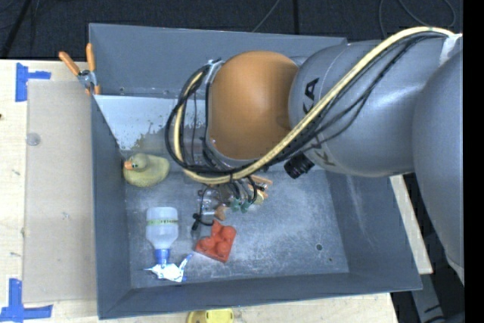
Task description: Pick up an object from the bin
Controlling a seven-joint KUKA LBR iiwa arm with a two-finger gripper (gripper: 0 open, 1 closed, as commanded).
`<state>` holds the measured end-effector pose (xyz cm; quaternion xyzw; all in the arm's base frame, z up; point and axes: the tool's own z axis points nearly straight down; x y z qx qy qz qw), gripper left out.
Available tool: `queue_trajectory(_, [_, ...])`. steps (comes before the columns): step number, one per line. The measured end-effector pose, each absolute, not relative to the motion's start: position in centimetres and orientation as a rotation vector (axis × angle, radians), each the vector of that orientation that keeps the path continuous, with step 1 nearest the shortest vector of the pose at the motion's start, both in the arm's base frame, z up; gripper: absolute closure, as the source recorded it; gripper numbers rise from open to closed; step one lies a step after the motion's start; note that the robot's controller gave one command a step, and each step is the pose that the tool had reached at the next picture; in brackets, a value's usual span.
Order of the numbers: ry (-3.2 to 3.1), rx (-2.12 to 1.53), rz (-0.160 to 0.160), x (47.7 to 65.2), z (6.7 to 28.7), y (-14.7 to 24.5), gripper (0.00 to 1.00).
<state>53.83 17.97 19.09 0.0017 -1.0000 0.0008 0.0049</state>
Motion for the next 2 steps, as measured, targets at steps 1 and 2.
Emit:
queue_trajectory(1, [-3.139, -0.001, 0.0, 54.0, 19.5, 17.9, 0.0])
queue_trajectory(2, [-3.142, 0.026, -0.004, 51.7, 15.9, 14.7, 0.0])
